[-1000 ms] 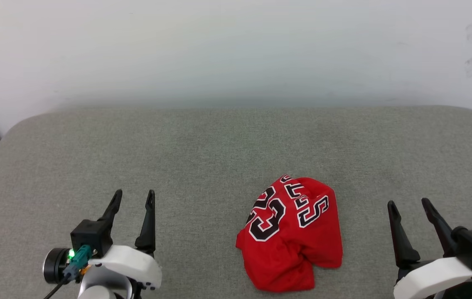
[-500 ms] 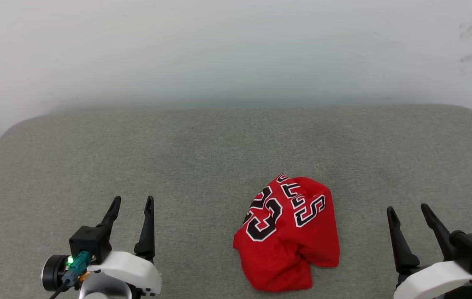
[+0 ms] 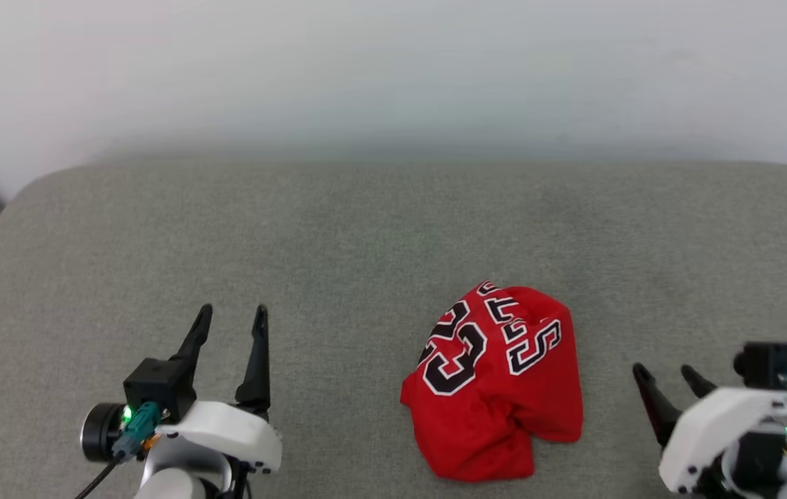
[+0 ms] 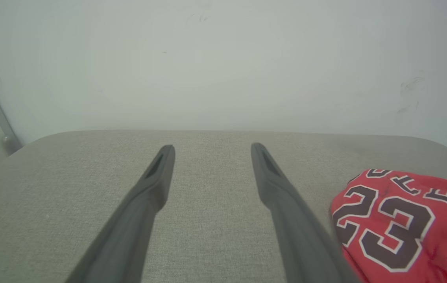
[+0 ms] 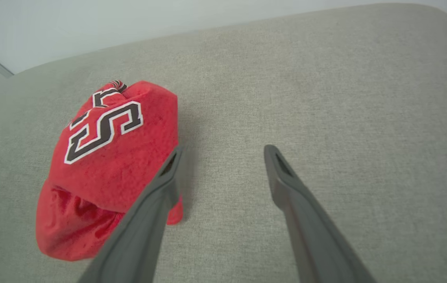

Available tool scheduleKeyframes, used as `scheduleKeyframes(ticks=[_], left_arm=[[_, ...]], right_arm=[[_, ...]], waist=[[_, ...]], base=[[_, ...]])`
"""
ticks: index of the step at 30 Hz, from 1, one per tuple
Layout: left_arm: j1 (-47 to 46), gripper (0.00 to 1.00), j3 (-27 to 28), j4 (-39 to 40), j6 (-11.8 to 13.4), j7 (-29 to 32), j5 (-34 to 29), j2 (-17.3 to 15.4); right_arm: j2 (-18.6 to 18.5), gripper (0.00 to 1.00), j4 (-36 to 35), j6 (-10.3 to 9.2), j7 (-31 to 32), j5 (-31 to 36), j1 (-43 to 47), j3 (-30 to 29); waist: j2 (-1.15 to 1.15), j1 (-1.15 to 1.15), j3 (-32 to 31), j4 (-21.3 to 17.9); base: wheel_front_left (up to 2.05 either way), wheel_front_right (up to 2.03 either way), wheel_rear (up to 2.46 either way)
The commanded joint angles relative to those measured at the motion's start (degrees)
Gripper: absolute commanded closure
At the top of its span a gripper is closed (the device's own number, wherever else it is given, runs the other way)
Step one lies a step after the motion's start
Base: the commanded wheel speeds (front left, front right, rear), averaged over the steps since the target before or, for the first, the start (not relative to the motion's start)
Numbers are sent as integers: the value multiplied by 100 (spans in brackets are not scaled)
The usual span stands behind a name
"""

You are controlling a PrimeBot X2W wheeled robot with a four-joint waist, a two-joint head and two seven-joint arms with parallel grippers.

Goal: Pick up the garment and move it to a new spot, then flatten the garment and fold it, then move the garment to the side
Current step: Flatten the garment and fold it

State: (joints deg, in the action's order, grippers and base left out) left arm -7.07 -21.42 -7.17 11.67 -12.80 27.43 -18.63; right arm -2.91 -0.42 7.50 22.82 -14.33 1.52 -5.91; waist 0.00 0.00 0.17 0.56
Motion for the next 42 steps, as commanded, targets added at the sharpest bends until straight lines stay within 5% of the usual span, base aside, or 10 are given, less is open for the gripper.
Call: scheduleKeyframes(ticks=[1, 12, 22, 23, 24, 33, 42], left_arm=[[-139, 0, -12, 35, -24, -36, -33, 37], [-868, 0, -154, -137, -297, -169, -123, 304], [-1216, 0, -207, -478, -512, -236, -176, 623], [-1223, 0, -199, -506, -537, -239, -188, 641], [-1224, 0, -192, -532, -552, -240, -201, 658], [-1074, 0, -80, -624, -563, -250, -270, 669], [-843, 0, -25, -583, -511, -239, -315, 619]], right_arm=[[-3, 0, 31, -2, 331, -81, -231, 55], [-673, 0, 197, -2, 2621, -452, -1970, 550], [-1008, 0, 1200, -2, 3286, -658, -2745, 994], [-1005, 57, 1259, -2, 3251, -643, -2753, 1000], [-1011, 100, 1298, -2, 3208, -633, -2749, 1010], [-1159, 100, 748, -2, 2229, -411, -2932, 897], [-277, 100, 98, -2, 1237, 174, -1479, -1025]], waist=[[0, 0, 166, 126], [0, 0, 1018, 688], [0, 0, 1309, 1012], [0, 0, 1299, 1018], [0, 0, 1288, 1017], [0, 0, 1032, 757], [0, 0, 798, 432]], base=[[0, 0, 0], [0, 0, 0], [0, 0, 0], [0, 0, 0], [0, 0, 0], [0, 0, 0], [0, 0, 0]])
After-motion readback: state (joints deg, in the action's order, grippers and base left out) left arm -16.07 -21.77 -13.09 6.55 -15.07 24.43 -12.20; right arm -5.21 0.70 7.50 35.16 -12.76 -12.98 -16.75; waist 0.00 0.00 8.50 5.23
